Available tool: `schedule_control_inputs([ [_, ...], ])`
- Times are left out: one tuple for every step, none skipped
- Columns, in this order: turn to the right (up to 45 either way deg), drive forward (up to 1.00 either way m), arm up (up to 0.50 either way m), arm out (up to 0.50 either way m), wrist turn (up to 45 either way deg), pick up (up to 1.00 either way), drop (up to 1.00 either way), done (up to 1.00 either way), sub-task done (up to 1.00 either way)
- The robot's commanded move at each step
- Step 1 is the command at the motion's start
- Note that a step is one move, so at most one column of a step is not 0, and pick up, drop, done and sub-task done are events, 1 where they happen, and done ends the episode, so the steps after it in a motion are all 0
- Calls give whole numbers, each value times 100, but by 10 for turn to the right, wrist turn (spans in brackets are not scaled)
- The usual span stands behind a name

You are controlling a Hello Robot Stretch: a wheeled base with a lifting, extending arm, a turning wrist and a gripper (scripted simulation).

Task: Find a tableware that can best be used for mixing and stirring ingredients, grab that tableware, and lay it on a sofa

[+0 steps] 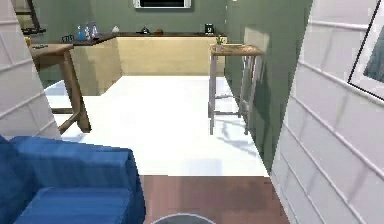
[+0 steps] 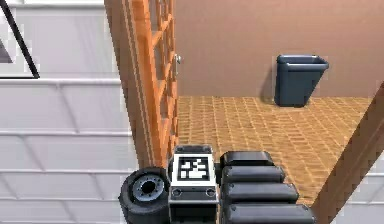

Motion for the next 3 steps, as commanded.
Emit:
schedule_control_inputs([
  [150, 0, 0, 0, 0, 0, 0, 0, 0],
  [0, 15, 0, 0, 0, 0, 0, 0, 0],
  [450, 0, 0, 0, 0, 0, 0, 0, 0],
])
